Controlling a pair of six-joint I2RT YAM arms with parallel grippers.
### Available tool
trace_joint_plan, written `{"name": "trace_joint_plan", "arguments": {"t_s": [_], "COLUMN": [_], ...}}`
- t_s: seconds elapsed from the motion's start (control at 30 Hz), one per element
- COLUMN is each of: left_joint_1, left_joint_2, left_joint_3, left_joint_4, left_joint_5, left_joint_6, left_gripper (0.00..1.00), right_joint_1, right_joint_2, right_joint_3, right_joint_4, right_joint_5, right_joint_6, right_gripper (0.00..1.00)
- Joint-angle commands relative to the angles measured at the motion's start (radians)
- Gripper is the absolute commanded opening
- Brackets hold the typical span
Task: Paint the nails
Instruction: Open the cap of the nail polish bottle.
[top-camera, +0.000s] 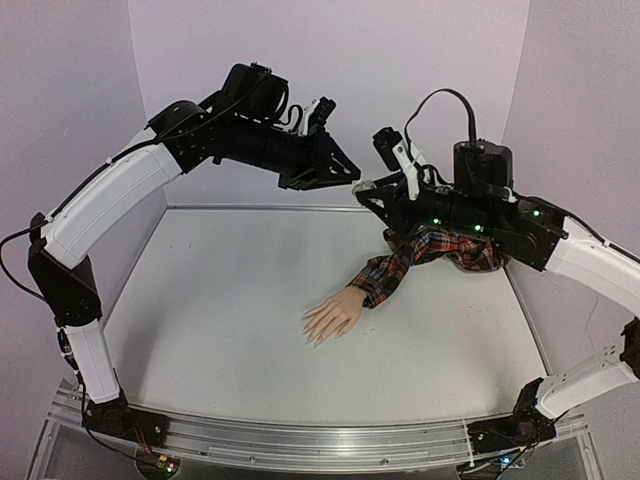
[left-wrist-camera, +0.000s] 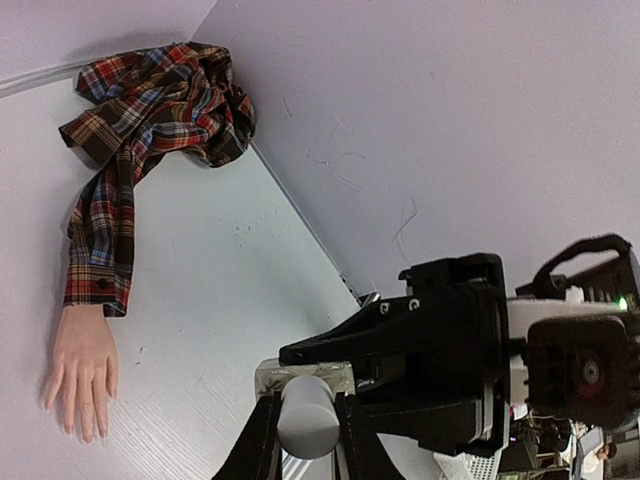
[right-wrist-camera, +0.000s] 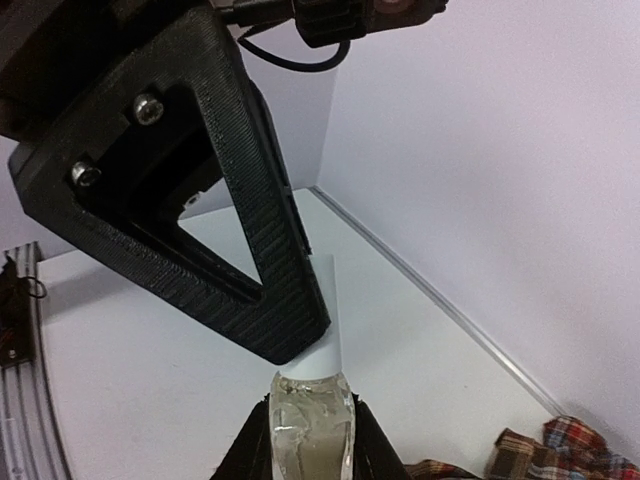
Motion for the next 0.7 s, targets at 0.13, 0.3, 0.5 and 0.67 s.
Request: {"name": "trace_joint_plan", "arguments": {"t_s": [0.13, 0.3, 0.5, 0.67], "left_joint_1": [0.028, 0.048, 0.05, 0.049], "left_joint_2": [-0.028, -0.048, -0.174, -0.37], "left_joint_3": [-0.057, -0.09, -0.225, -0.572], "left_joint_4": [0.096, 0.133, 0.294, 0.671], "left_joint_5": [-0.091, -0.095, -0.056, 0.072], "left_joint_6": [-0.138, -0.187, -0.088, -0.005], "left_gripper": [0.0, 0.19, 0.68, 0.79], "right_joint_1": [0.107, 0.117, 0.105, 0.018], "right_joint_2": [0.058, 0.053, -0.001, -0.049], "right_joint_3": [0.018, 0.015, -0.034, -0.034], "right_joint_4": [0.147, 0.169, 0.166, 0.119], "right_joint_5": [0.433, 0.404, 0.195, -0.109], "right_joint_6": [-0.155, -0.145, -0.086, 0.065], "right_gripper": [0.0, 0.0, 0.0, 0.0]}}
